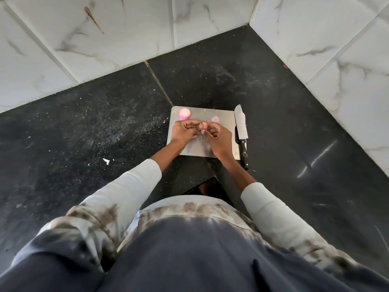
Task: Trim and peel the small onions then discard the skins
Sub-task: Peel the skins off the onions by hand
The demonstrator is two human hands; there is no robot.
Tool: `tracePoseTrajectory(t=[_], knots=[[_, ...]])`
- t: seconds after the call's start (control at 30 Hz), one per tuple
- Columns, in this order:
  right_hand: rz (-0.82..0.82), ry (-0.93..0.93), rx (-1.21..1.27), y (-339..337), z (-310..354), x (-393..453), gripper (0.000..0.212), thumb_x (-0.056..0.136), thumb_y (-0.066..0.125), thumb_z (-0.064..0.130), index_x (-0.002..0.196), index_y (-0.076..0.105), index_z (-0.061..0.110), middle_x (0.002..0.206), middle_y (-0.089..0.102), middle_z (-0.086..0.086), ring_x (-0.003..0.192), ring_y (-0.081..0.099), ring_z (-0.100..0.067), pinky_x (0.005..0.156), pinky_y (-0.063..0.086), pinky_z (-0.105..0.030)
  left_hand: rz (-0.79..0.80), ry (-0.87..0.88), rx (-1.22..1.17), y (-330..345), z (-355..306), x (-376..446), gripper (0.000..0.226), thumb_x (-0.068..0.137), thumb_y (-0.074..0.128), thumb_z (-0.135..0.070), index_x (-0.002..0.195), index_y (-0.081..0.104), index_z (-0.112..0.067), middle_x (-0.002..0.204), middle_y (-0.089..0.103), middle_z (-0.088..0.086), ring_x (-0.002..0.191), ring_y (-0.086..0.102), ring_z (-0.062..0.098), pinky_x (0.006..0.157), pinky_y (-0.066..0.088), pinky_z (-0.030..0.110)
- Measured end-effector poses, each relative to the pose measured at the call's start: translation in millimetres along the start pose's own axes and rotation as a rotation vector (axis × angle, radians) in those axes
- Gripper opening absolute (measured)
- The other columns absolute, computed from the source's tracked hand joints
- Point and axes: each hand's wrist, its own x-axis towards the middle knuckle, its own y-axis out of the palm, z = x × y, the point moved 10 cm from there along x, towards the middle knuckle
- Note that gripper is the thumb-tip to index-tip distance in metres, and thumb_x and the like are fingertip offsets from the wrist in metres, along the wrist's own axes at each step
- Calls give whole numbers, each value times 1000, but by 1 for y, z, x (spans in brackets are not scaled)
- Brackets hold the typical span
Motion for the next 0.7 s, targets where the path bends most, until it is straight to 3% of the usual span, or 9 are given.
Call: tracePoseTrajectory(t=[0.1, 0.23, 0.4, 0.53, 0.7], knots=[[9, 5, 2, 0, 0, 1, 26, 98, 76, 32, 121, 77, 18, 110, 81, 2, 99, 75, -11, 99, 61, -35, -6, 9, -2, 0, -2, 2, 10, 92, 84, -19, 101, 86, -17, 104, 83, 10, 106, 79, 36, 86, 63, 38], [34, 28, 17, 3, -1, 6, 26, 100, 73, 30, 122, 77, 16, 111, 80, 0, 100, 75, -14, 95, 60, -31, -54, 35, 61, -5, -5, 5, 6, 94, 82, -15, 96, 85, -20, 100, 84, 10, 99, 80, 32, 93, 65, 48], [29, 71, 3, 3, -5, 11, 30, 98, 75, 35, 119, 75, 14, 108, 77, 4, 91, 69, -5, 79, 53, -12, -109, 74, 137, -4, -12, 4, 13, 94, 82, -16, 87, 83, -27, 92, 84, 4, 93, 81, 31, 89, 67, 47], [0, 109, 13, 3, -13, 16, 33, 97, 75, 40, 121, 76, 17, 128, 76, -2, 113, 72, -20, 99, 59, -36, -105, 98, 145, -4, -15, 5, 4, 95, 81, -15, 97, 85, -16, 94, 84, 5, 91, 81, 25, 89, 67, 46], [43, 122, 108, 6, -16, 19, 35, 99, 71, 45, 117, 78, 15, 111, 79, 0, 102, 73, -17, 96, 62, -37, -125, 125, 200, -10, -19, 6, 9, 96, 80, -14, 103, 85, -12, 98, 83, 4, 92, 81, 21, 90, 67, 43]])
